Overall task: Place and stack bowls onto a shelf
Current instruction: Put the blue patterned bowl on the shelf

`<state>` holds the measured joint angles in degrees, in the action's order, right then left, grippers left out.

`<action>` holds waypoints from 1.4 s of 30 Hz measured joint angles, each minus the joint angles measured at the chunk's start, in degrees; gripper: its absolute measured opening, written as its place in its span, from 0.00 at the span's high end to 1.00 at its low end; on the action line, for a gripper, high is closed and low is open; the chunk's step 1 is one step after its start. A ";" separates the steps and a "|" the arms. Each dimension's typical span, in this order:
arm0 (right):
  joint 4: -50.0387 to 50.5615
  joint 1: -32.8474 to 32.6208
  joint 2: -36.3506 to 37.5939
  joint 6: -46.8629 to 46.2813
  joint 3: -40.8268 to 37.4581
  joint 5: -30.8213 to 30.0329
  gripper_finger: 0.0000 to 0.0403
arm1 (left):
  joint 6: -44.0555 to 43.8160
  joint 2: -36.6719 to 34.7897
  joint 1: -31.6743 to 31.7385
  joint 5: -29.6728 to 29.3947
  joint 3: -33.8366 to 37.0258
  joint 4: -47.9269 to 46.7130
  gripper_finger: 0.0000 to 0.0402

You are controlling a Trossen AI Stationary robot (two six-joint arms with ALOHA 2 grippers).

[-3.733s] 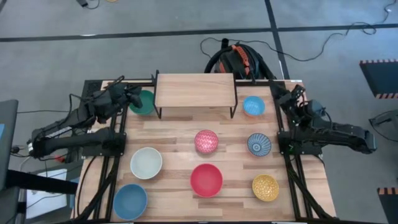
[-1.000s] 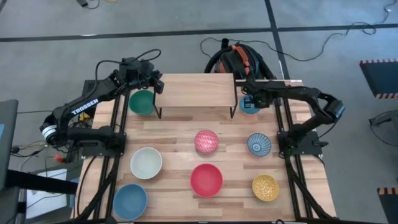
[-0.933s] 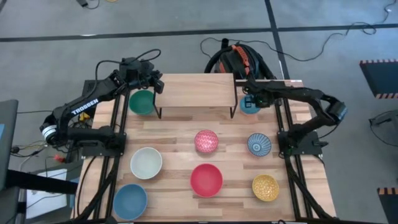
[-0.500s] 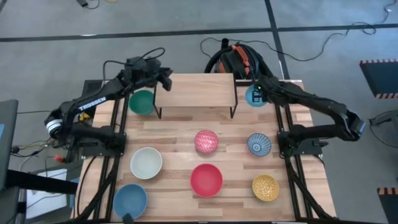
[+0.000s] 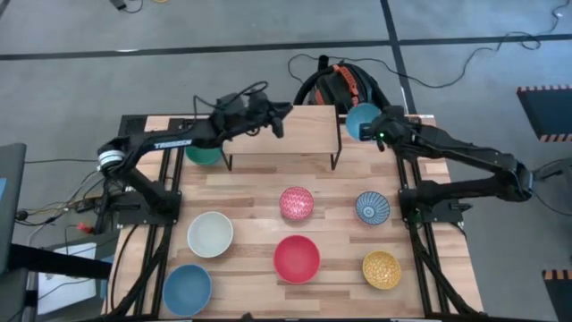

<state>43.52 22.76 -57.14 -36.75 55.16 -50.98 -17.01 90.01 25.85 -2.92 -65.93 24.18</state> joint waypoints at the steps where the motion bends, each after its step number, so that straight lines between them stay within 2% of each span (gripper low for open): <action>1: -1.90 -0.90 -0.24 2.45 0.66 -0.83 0.90 | -0.11 1.21 -0.39 0.26 -2.34 -2.26 0.81; 7: -14.29 -4.33 -1.57 18.21 3.27 -1.76 0.90 | 1.34 7.75 -2.66 0.93 -17.60 -17.88 0.68; 11: -22.27 -5.83 -3.81 29.06 3.71 -1.68 0.90 | 6.37 11.27 -4.22 0.67 -26.37 -24.71 0.60; 14: -26.03 -6.65 -5.93 33.94 3.76 -1.58 0.90 | 10.79 12.48 -5.21 -0.10 -30.85 -28.01 0.56; 19: -29.58 -8.15 -8.97 35.83 3.71 -1.55 0.90 | 18.08 12.43 -6.47 -4.87 -32.64 -29.56 0.56; 23: -30.94 -9.19 -10.48 35.94 3.71 -1.26 0.90 | 22.07 12.44 -6.56 -5.06 -32.68 -31.31 0.56; 28: -32.84 -9.49 -10.76 38.34 3.69 3.39 0.90 | 25.70 12.43 -6.81 -7.00 -32.70 -36.43 0.56; 33: -34.45 -8.68 -10.83 41.38 3.67 7.50 0.89 | 30.33 12.40 -6.86 -9.68 -32.75 -39.77 0.61; 42: -35.36 -7.10 -10.82 39.54 3.67 10.66 0.88 | 29.59 12.38 -6.71 -12.13 -32.77 -40.38 0.88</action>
<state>8.16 15.66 -67.96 2.79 58.83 -40.32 12.58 102.39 19.14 -15.05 -98.70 -16.20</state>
